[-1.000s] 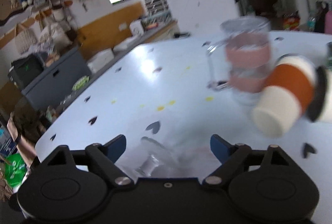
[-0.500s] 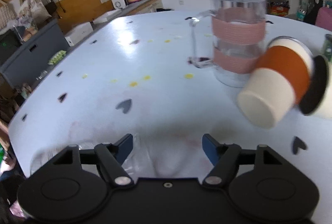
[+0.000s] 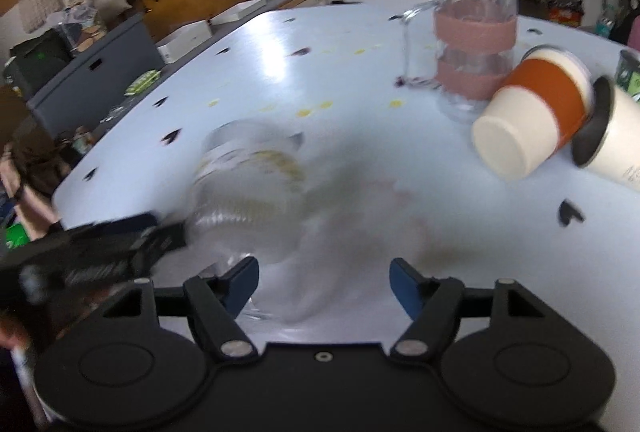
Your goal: Flip cup upright
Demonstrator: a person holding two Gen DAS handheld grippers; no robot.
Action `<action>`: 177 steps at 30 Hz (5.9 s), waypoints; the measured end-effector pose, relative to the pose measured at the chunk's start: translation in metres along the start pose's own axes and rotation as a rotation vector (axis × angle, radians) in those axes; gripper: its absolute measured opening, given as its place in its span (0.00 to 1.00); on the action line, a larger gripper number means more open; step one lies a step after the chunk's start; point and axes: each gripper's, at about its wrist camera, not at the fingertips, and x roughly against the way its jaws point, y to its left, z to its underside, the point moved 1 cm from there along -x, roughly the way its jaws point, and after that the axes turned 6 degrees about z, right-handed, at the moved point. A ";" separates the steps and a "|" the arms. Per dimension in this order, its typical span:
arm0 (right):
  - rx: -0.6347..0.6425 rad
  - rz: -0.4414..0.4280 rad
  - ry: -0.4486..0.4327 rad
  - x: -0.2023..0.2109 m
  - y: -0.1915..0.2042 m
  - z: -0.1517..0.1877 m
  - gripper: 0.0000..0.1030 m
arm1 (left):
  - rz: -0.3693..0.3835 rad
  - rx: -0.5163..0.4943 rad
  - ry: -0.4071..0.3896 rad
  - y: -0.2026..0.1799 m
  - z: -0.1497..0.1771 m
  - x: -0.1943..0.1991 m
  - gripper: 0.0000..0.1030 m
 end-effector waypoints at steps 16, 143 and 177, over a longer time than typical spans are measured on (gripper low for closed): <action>-0.436 -0.273 -0.004 0.002 -0.032 0.005 0.94 | 0.032 0.037 -0.015 0.006 -0.006 -0.006 0.80; 0.135 0.200 -0.546 0.080 0.034 0.030 1.00 | -0.237 -0.134 -0.289 -0.002 0.015 0.125 1.00; 0.136 0.194 -0.545 0.081 0.034 0.033 1.00 | -0.239 -0.131 -0.286 -0.001 0.016 0.126 1.00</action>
